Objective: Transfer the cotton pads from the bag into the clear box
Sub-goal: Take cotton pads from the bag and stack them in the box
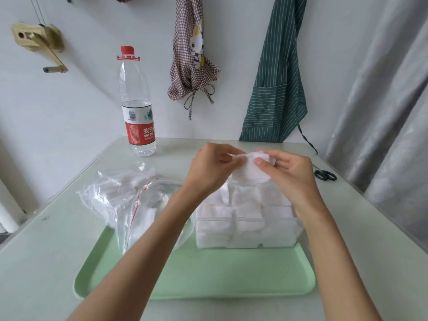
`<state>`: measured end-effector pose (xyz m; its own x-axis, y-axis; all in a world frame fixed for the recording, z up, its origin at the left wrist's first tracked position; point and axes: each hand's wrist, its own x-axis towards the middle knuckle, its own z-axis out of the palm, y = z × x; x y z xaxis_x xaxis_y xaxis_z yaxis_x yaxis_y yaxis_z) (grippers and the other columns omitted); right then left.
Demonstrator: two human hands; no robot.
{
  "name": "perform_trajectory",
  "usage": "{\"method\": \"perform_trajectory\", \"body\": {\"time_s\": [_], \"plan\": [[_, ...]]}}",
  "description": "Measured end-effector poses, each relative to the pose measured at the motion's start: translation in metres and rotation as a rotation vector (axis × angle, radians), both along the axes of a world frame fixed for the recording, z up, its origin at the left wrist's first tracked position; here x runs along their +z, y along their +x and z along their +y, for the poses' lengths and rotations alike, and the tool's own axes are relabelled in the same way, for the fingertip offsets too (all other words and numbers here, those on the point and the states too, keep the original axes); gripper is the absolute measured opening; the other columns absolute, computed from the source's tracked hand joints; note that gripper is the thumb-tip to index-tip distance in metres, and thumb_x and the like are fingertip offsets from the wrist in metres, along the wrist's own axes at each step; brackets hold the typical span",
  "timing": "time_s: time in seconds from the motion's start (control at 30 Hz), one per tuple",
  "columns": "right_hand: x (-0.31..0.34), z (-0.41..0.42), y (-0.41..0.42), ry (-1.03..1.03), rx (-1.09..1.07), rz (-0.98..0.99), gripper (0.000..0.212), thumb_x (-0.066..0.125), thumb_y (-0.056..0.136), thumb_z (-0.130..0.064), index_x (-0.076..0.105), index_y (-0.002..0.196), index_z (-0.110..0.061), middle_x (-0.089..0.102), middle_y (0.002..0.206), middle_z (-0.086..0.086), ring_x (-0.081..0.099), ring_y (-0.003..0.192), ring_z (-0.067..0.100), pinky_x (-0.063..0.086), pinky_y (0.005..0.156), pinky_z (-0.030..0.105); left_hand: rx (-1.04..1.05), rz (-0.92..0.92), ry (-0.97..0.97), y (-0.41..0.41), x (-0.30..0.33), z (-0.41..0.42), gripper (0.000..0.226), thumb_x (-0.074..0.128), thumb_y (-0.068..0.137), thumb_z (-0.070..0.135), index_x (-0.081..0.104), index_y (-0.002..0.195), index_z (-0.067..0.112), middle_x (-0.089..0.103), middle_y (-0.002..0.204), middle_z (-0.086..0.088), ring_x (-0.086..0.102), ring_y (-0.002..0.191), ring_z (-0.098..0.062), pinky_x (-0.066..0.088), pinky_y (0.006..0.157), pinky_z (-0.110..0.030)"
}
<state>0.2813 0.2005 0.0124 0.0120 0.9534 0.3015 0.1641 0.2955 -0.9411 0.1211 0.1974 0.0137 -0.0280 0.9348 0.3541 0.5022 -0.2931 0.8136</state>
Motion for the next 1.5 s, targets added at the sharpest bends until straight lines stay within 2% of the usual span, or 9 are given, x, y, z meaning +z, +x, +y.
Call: {"method": "perform_trajectory", "body": {"time_s": [0.27, 0.43, 0.53, 0.73, 0.9, 1.1, 1.2, 1.33, 1.5], "plan": [[-0.030, 0.015, 0.006, -0.079, -0.116, -0.406, 0.017, 0.075, 0.074, -0.013, 0.070, 0.083, -0.026, 0.068, 0.074, -0.005, 0.065, 0.072, 0.011, 0.050, 0.070, 0.024, 0.198, 0.525, -0.155, 0.006, -0.025, 0.010, 0.018, 0.062, 0.086, 0.044, 0.071, 0.100, 0.037, 0.071, 0.100, 0.009, 0.063, 0.098, -0.017, 0.042, 0.072, -0.026], [-0.034, 0.016, 0.004, -0.014, -0.170, -0.577, 0.019, 0.079, 0.069, -0.015, 0.064, 0.071, -0.028, 0.062, 0.076, -0.007, 0.059, 0.070, 0.013, 0.044, 0.063, 0.025, 0.250, 0.638, -0.002, 0.008, -0.028, 0.007, 0.017, 0.066, 0.084, 0.042, 0.069, 0.098, 0.034, 0.070, 0.096, 0.013, 0.061, 0.092, -0.011, 0.036, 0.065, -0.024], [-0.030, 0.018, 0.011, -0.021, -0.029, -0.629, 0.020, 0.072, 0.076, -0.012, 0.073, 0.083, -0.031, 0.060, 0.083, -0.004, 0.053, 0.070, 0.009, 0.040, 0.061, 0.018, 0.230, 0.692, 0.128, 0.006, -0.025, 0.002, 0.015, 0.066, 0.085, 0.038, 0.067, 0.099, 0.035, 0.067, 0.096, 0.016, 0.060, 0.092, -0.008, 0.034, 0.063, -0.024], [-0.035, 0.020, 0.006, -0.153, 0.094, -0.824, 0.030, 0.068, 0.081, -0.016, 0.068, 0.108, -0.028, 0.053, 0.088, -0.008, 0.053, 0.080, 0.012, 0.038, 0.069, 0.022, -0.004, 0.943, -0.025, 0.009, -0.023, 0.001, 0.027, 0.055, 0.092, 0.040, 0.062, 0.117, 0.037, 0.064, 0.117, 0.013, 0.052, 0.112, -0.015, 0.033, 0.077, -0.024], [-0.040, 0.021, 0.000, -0.151, 0.058, -0.949, 0.031, 0.062, 0.084, -0.015, 0.063, 0.112, -0.029, 0.046, 0.098, -0.007, 0.046, 0.087, 0.012, 0.036, 0.074, 0.023, 0.023, 0.903, -0.071, 0.013, -0.031, 0.000, 0.026, 0.055, 0.092, 0.036, 0.062, 0.117, 0.034, 0.064, 0.117, 0.009, 0.053, 0.113, -0.016, 0.035, 0.078, -0.025], [-0.021, 0.010, 0.004, -0.143, 0.028, -0.909, 0.025, 0.061, 0.084, -0.017, 0.066, 0.104, -0.031, 0.059, 0.097, -0.009, 0.056, 0.087, 0.014, 0.043, 0.076, 0.028, 0.070, 0.467, -0.020, -0.031, -0.013, -0.044, 0.013, 0.061, 0.087, 0.036, 0.064, 0.100, 0.037, 0.066, 0.103, 0.020, 0.061, 0.097, -0.002, 0.048, 0.084, -0.030], [-0.001, -0.011, -0.012, 0.029, -0.026, -0.804, 0.019, 0.060, 0.085, -0.019, 0.067, 0.097, -0.033, 0.061, 0.089, -0.014, 0.059, 0.082, 0.010, 0.046, 0.072, 0.028, 0.374, 0.627, -0.181, -0.082, -0.003, -0.067, 0.026, 0.067, 0.080, 0.046, 0.055, 0.097, 0.031, 0.058, 0.098, 0.018, 0.057, 0.098, -0.010, 0.039, 0.072, -0.027], [0.005, -0.048, -0.070, 0.217, 0.114, -0.735, 0.015, 0.061, 0.084, -0.024, 0.068, 0.090, -0.035, 0.063, 0.080, -0.017, 0.059, 0.078, 0.003, 0.047, 0.071, 0.025, 0.526, 0.734, -0.614, -0.131, -0.014, -0.080, 0.059, 0.066, 0.074, 0.061, 0.048, 0.111, 0.019, 0.056, 0.116, 0.004, 0.052, 0.112, -0.021, 0.040, 0.080, -0.029], [-0.030, -0.060, -0.131, 0.355, 0.162, -0.936, 0.021, 0.051, 0.092, -0.029, 0.071, 0.096, -0.030, 0.066, 0.094, -0.009, 0.050, 0.097, 0.015, 0.034, 0.080, 0.026, 0.561, 0.661, -0.597, -0.150, -0.026, -0.074, 0.036, 0.065, 0.082, 0.040, 0.057, 0.110, 0.019, 0.060, 0.116, -0.003, 0.055, 0.107, -0.026, 0.037, 0.075, -0.027]]}}
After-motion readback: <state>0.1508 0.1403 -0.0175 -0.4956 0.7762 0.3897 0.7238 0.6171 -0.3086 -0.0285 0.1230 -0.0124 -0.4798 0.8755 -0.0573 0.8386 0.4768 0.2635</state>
